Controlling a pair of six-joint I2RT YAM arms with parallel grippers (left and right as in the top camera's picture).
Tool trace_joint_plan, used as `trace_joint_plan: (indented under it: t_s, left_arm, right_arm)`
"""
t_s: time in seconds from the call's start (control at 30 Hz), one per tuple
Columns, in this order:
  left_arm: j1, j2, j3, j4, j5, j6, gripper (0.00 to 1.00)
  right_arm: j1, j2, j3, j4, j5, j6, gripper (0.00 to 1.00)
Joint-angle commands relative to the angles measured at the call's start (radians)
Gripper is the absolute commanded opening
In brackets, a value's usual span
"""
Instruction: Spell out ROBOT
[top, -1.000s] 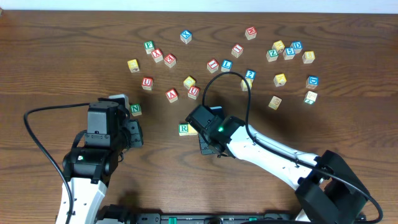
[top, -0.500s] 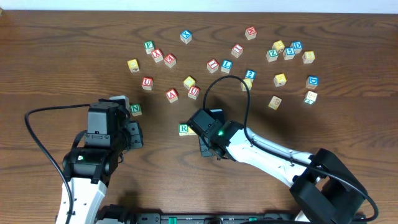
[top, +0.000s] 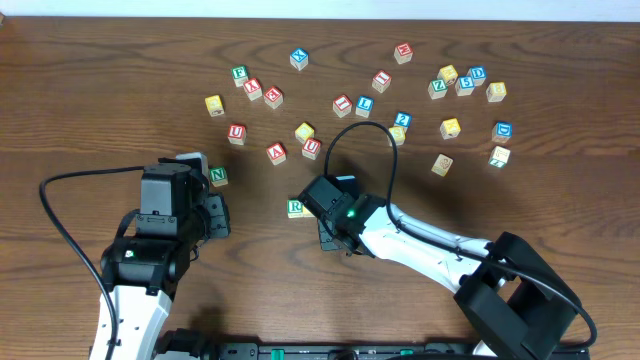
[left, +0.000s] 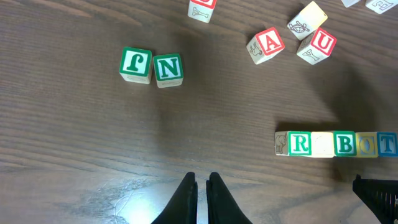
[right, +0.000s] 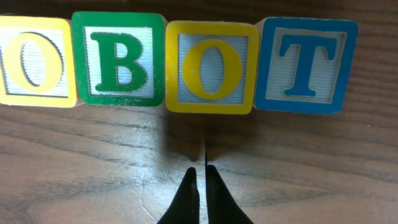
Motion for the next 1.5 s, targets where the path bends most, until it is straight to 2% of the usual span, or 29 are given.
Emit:
trace_joint_plan:
  t_s: [0.0,1.47]
  left_arm:
    - [0.005,-0.006,0.002,0.001,0.009,0.021,0.07]
    - [0.005,-0.006,0.002,0.001,0.009,0.021,0.08]
  right_arm:
    - [0.004,0.013,-0.008,0.004,0.031,0.012,0.01]
    - [0.004,0.013,-0.008,0.022,0.059,-0.007,0.01]
